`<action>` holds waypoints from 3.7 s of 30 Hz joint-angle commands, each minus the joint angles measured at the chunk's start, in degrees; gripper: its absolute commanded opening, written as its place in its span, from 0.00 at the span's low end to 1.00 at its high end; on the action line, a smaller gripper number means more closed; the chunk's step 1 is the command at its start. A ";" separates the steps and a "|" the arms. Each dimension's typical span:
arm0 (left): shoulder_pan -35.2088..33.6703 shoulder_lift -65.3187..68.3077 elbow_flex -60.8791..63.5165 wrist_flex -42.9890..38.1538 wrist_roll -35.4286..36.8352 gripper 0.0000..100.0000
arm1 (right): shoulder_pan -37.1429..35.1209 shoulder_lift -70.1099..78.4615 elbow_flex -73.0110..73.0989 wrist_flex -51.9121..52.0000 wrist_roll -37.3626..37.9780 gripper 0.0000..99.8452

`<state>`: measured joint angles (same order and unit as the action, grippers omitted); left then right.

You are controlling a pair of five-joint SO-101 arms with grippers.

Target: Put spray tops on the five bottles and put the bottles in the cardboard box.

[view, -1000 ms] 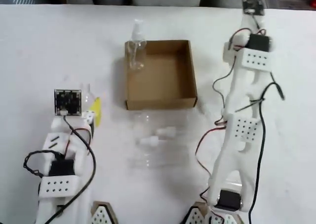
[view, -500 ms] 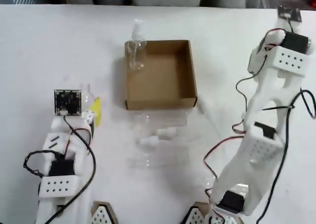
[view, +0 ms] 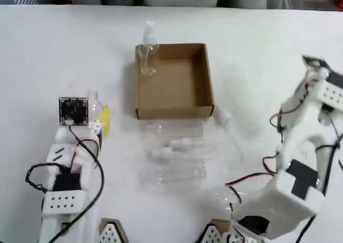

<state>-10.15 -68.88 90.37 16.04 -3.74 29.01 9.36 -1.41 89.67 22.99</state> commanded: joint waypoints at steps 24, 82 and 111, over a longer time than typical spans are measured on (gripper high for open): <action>0.40 -1.19 0.00 -1.05 -0.09 0.02 | 5.58 -10.51 15.21 -10.24 17.49 0.23; 17.63 -1.19 -2.02 -24.79 22.77 0.02 | -82.95 -98.77 97.05 -86.11 -26.37 0.02; 15.78 -1.19 -2.46 -24.44 22.59 0.02 | -78.37 -98.86 98.46 -82.42 -26.37 0.02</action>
<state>5.85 -68.97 88.79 -8.04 18.86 -49.76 -89.27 96.79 7.65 -3.03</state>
